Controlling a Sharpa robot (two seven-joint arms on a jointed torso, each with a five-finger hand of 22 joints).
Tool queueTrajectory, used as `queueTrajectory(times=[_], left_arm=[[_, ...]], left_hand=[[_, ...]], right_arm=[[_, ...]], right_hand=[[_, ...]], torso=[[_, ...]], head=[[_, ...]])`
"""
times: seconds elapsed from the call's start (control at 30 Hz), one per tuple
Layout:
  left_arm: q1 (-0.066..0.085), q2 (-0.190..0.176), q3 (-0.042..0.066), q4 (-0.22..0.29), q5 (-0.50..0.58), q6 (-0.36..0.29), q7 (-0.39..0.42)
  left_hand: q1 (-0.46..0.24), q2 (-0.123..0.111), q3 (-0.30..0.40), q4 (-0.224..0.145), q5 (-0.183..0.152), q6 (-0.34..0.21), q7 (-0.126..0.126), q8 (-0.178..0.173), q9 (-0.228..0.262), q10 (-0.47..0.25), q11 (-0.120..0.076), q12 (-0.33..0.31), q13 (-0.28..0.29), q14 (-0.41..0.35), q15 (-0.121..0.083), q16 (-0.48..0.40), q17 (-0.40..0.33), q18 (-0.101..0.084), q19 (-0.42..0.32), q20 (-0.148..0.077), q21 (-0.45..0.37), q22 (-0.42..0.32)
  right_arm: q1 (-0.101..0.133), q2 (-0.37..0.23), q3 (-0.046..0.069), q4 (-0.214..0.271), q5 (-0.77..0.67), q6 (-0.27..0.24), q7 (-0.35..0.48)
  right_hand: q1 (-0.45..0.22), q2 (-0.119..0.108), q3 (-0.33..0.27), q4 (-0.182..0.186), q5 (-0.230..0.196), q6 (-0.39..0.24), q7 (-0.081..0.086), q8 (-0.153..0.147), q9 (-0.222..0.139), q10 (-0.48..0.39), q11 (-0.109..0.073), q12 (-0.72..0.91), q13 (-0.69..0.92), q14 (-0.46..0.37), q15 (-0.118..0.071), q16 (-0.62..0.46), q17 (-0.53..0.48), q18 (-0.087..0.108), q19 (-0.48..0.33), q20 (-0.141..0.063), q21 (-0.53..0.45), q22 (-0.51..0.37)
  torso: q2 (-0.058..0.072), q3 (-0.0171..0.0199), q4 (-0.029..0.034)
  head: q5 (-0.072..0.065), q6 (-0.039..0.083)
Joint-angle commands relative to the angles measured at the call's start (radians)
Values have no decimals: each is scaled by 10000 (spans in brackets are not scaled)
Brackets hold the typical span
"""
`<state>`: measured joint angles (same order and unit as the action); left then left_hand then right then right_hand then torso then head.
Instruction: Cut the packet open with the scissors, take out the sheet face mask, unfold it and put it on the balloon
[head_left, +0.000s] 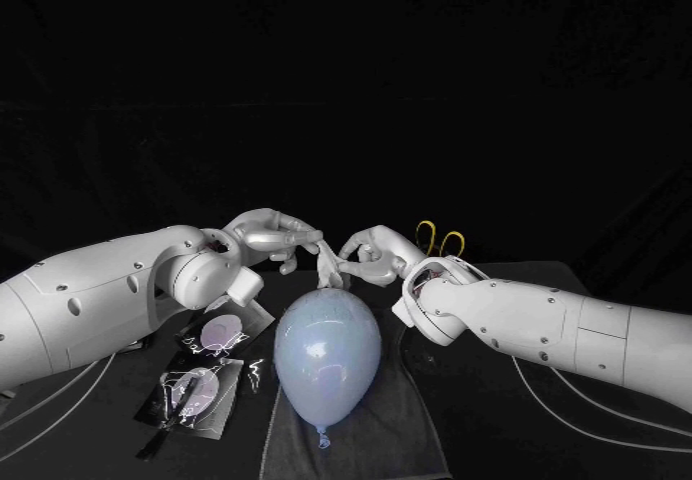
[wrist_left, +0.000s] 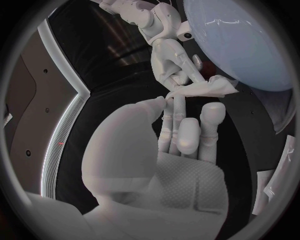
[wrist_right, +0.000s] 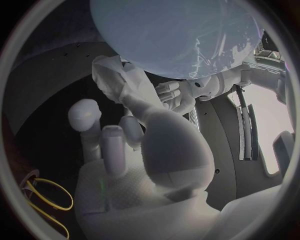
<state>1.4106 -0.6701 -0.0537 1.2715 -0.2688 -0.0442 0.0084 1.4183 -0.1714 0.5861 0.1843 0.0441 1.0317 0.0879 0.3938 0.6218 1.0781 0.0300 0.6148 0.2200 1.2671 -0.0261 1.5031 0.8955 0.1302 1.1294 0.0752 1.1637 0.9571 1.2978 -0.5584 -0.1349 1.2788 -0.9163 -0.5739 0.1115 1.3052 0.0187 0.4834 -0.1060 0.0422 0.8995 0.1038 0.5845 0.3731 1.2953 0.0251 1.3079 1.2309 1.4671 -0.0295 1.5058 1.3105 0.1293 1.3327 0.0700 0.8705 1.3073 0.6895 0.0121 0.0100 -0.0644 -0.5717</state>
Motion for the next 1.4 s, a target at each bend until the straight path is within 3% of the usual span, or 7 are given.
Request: queueTrajectory(times=[0.03, 0.37, 0.6, 0.87, 1.07, 1.1, 1.4], left_arm=[[5, -5, 12, -99, -370, -370, 232], [-28, 12, 10, -304, -892, -1025, 769], [-54, 90, 9, -476, -886, -1469, 1193], [-62, 254, 8, -639, -1203, -1691, 1226], [-64, 316, 8, -828, -1400, -1757, 1223], [-64, 320, 7, -859, -1417, -1760, 1215], [-212, 430, -11, -1118, -1856, -1628, 996]], left_hand=[[14, 20, 197, -100, 38, 7, -9, 5, 349, 80, 19, 22, -12, 7, 26, 5, -16, 86, 2, 23, 10, -48], [-86, 44, 127, 9, 37, -194, -9, -68, 487, -103, 71, -54, -57, -163, 78, -50, -280, 155, -290, 57, -254, -398], [81, 222, -265, -148, 35, -924, 416, -612, 511, -920, 431, -184, -113, -1746, 399, -568, -2572, 444, -1770, 290, -1555, -1976], [-2, -42, -682, -132, 35, -1310, 680, -1359, 34, -1227, 635, -10, -47, -2162, 598, -614, -2971, 497, -2045, 504, -1808, -2167], [-448, -457, -1195, 190, 33, -1523, 797, -1756, -225, -1500, 773, 81, -19, -2661, 742, -670, -3519, 490, -2192, 643, -1943, -2211], [-530, -556, -1331, 261, 37, -1554, 825, -1835, -280, -1589, 806, 103, -12, -3016, 776, -751, -3996, 490, -2250, 677, -1996, -2231], [-498, -661, -1694, 407, 35, -1480, 875, -2002, -424, -1951, 888, 155, -13, -3556, 872, -854, -4384, 502, -2450, 798, -2223, -2325]], right_arm=[[68, -148, 39, 179, -33, -251, 40], [510, -336, 126, 223, 85, 416, -1019], [759, -338, 140, 191, 185, 800, -1707], [944, -199, 165, 110, 413, 435, -2053], [1051, -113, 177, -3, 429, 266, -2118], [1065, -105, 180, -5, 430, 220, -2117], [1145, -45, 237, 64, 419, -325, -1959]], right_hand=[[-106, 3, 79, -2, 63, 27, -46, 62, 24, 75, -1, 51, 37, 491, -79, 79, 969, -131, 96, 15, 91, 1095], [-138, 8, 126, -6, 64, 16, -47, 91, 30, 62, -6, 31, 13, 498, -86, 81, 967, -125, 101, 4, 66, 1089], [-149, 14, 234, -54, 64, 5, -41, 132, 35, 102, -7, 61, 59, 530, -94, 107, 1037, -146, 160, -10, 197, 1116], [-218, -26, 387, -123, 64, 13, -31, 209, 45, 180, -6, 109, 117, 591, -101, 158, 1170, -186, 280, -27, 460, 1170], [-251, -42, 441, -143, 64, 14, -32, 235, 48, 208, -7, 126, 138, 612, -104, 175, 1218, -197, 314, -31, 533, 1184], [-251, -42, 441, -143, 64, 14, -32, 235, 48, 208, -7, 126, 138, 612, -104, 175, 1218, -197, 314, -31, 533, 1184], [-289, -53, 504, -161, 64, 16, -35, 265, 50, 243, -11, 149, 167, 635, -108, 194, 1267, -220, 374, -37, 681, 1214]], torso=[[-16, 3, -10], [-34, -19, -10], [-30, -23, -10], [-26, -26, -7], [-27, -28, -5], [-23, -21, -2], [-4, -23, -5]], head=[[-4, 19], [-77, 96], [-143, 139], [-146, 253], [-142, 304], [-146, 312], [-153, 335]])
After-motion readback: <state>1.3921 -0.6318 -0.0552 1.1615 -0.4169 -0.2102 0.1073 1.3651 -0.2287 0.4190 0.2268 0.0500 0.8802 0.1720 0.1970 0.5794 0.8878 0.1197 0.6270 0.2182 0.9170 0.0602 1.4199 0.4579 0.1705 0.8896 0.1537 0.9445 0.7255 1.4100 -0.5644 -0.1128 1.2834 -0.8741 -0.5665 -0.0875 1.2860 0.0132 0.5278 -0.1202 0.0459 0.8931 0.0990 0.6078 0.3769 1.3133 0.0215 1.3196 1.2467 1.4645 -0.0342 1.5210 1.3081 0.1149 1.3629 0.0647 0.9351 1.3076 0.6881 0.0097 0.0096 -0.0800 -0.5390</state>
